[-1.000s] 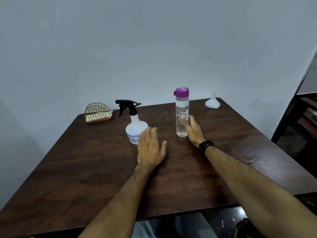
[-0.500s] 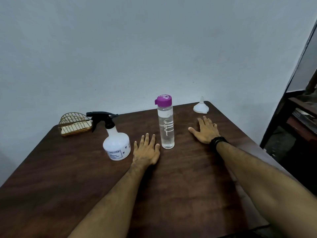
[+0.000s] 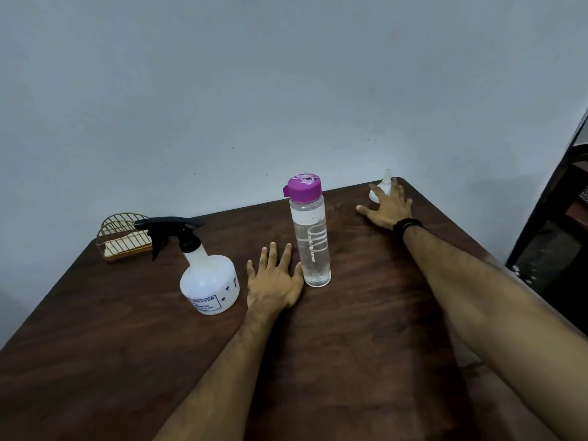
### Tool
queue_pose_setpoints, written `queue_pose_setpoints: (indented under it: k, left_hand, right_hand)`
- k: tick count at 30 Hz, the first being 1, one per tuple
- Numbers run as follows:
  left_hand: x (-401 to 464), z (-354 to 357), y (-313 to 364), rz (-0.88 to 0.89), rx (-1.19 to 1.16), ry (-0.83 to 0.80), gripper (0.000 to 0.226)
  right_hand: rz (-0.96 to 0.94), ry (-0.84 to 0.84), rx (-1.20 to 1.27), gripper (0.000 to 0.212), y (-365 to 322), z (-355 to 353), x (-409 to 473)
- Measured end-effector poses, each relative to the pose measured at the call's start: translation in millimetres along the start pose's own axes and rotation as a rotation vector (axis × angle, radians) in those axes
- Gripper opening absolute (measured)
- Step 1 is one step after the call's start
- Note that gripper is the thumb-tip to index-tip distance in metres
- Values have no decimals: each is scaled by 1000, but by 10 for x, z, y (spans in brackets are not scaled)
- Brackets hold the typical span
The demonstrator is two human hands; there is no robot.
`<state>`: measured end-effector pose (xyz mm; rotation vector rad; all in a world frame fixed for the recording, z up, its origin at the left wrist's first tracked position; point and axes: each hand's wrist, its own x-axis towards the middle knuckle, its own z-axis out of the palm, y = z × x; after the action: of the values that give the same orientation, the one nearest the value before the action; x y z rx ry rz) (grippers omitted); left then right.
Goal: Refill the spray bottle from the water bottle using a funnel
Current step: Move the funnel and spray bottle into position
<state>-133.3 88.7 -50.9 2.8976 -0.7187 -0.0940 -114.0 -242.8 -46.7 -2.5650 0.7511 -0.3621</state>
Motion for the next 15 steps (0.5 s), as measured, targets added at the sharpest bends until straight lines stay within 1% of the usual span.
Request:
queue_pose_setpoints:
  k: [2,5,8,11,15]
  left_hand:
    - [20,-17,-1,0,-7,-5,64]
    - [9,-21,-6,-3,-13,-12,64]
    - [-8,-27,-4,-7,-21,-2,63]
    - [-33,-45,-1,-10,-36,-3,64]
    - [-128,-52,-1,-24,-36,6,64]
  right_hand:
    - [-9,14,-21,68,0,2,15]
    - [-78,61,-33,55,-15,9,-129]
    - [-155,75,33,43,-46,4,-402]
    - [-215,83,42,38,-81,-2,-706]
    - [-234,76,41,36,-122,-45,-1073]
